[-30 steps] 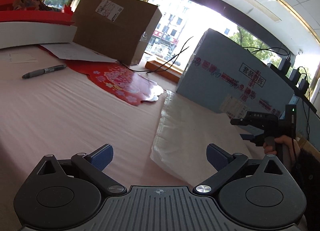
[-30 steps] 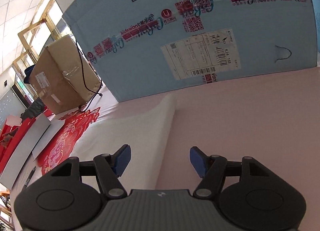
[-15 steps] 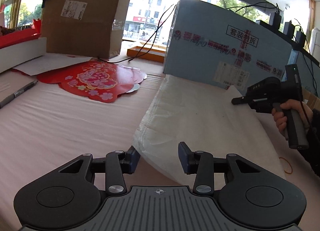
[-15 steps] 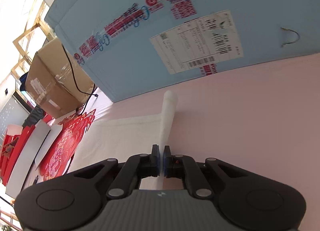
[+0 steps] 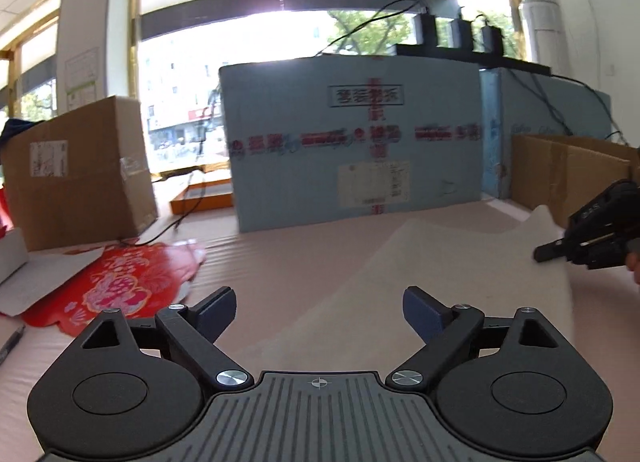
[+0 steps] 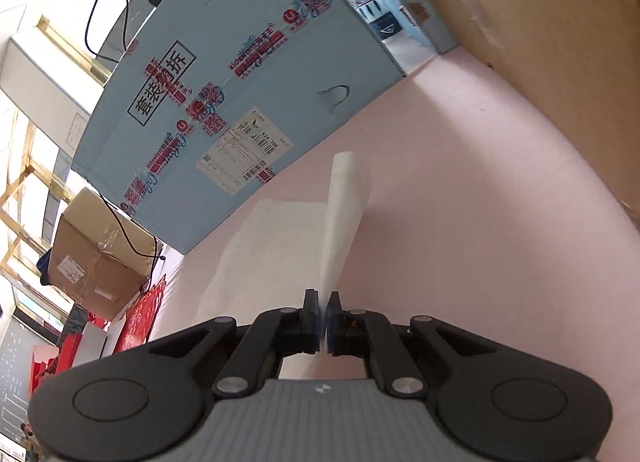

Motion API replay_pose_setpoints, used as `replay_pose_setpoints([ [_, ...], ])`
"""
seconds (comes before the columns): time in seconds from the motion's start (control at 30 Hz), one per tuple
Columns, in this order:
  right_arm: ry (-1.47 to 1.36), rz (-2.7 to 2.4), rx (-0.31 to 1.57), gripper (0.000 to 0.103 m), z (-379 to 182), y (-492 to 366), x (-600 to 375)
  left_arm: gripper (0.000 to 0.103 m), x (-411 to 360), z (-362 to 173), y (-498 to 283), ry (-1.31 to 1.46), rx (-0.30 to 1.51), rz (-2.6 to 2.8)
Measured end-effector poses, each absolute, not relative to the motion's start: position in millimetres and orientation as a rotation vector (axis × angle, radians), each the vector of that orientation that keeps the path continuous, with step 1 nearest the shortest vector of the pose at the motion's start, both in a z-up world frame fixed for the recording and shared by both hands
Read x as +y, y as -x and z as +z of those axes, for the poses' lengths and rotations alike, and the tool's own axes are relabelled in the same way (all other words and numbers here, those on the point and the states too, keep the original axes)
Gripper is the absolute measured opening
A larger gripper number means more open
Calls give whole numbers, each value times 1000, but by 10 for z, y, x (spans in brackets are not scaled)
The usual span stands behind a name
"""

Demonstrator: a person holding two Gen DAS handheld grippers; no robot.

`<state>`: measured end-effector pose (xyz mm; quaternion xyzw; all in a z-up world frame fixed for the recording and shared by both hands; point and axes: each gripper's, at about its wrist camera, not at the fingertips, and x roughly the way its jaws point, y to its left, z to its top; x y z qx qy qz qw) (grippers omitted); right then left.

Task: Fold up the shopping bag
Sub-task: 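Lift the held edge and fold it over the bag with the right tool, release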

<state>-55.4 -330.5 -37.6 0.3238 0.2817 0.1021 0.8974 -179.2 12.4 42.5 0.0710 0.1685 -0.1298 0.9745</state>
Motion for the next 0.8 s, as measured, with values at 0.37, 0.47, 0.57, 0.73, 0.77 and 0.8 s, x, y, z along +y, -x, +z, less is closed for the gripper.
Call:
replay_pose_setpoints([
  [0.37, -835, 80, 405, 4, -676, 1585, -3756, 96, -312, 131, 2150, -168, 436, -495],
  [0.47, -823, 61, 391, 4, -763, 1782, -3786, 96, 109, 211, 1993, 37, 439, -313],
  [0.57, -783, 65, 369, 6, -779, 1894, -3753, 96, 370, 185, 1761, 52, 447, -161],
  [0.73, -711, 66, 359, 7, -757, 1908, -3671, 94, 467, 104, 1351, 55, 550, -120],
  [0.77, -692, 67, 357, 7, -752, 1908, -3650, 94, 458, 94, 1292, 58, 572, -136],
  [0.8, -676, 67, 354, 7, -751, 1911, -3633, 94, 449, 83, 1232, 61, 594, -151],
])
